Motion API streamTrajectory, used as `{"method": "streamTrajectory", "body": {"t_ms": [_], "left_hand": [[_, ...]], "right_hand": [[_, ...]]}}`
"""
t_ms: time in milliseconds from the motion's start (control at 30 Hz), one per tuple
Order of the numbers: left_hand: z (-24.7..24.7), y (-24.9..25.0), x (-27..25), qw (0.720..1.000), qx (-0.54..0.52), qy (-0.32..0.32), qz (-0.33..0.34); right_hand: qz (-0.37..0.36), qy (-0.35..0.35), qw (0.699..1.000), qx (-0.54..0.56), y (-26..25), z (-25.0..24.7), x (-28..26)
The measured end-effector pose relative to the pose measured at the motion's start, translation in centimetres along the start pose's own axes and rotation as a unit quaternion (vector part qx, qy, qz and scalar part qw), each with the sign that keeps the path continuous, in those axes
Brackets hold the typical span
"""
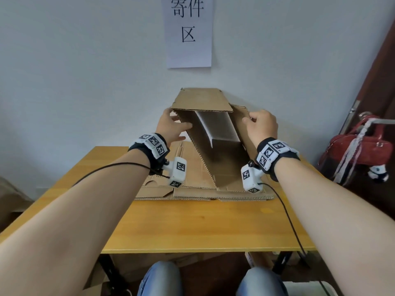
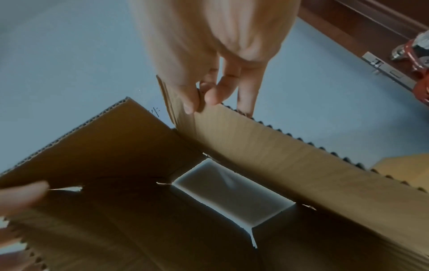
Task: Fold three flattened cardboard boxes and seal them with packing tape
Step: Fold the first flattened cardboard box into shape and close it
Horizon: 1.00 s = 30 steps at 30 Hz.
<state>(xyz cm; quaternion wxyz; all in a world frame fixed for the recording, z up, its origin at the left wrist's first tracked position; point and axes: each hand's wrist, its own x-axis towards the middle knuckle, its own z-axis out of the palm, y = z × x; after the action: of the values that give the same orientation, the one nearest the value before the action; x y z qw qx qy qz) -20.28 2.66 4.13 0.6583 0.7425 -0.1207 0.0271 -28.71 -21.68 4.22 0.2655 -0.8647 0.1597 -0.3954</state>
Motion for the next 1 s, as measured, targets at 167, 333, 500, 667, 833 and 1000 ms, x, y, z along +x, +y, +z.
{"method": "streamTrajectory", "body": {"t_ms": [167, 333, 500, 667, 833, 1000], "left_hand": [[0.3, 0.6, 0.3, 0.996, 0.006, 0.089, 0.022], [-0.4, 2.2, 0.0, 0.979, 0.095, 0.154, 0.092], [-1.2, 3.2, -1.4, 0.967, 0.146, 0.181, 0.109], [-2.0, 1.7, -1.9, 0.972, 0.156, 0.147, 0.094], [-2.3, 1.6, -1.6, 0.977, 0.112, 0.141, 0.117], [-2.0, 2.9, -1.9, 0.981, 0.055, 0.123, 0.138]], "right_hand": [[0.020, 0.055, 0.998, 0.014, 0.7, -1.2, 0.3], [0.049, 0.083, 0.994, 0.057, 0.4, -1.7, 0.3], [0.076, 0.080, 0.987, 0.117, -0.9, -0.7, 0.5], [0.078, 0.034, 0.989, 0.121, -1.6, 0.5, -0.3], [0.073, 0.019, 0.979, 0.192, -3.7, -0.4, -0.5], [-0.052, 0.111, 0.944, 0.305, -7.1, -2.1, -0.6]]}}
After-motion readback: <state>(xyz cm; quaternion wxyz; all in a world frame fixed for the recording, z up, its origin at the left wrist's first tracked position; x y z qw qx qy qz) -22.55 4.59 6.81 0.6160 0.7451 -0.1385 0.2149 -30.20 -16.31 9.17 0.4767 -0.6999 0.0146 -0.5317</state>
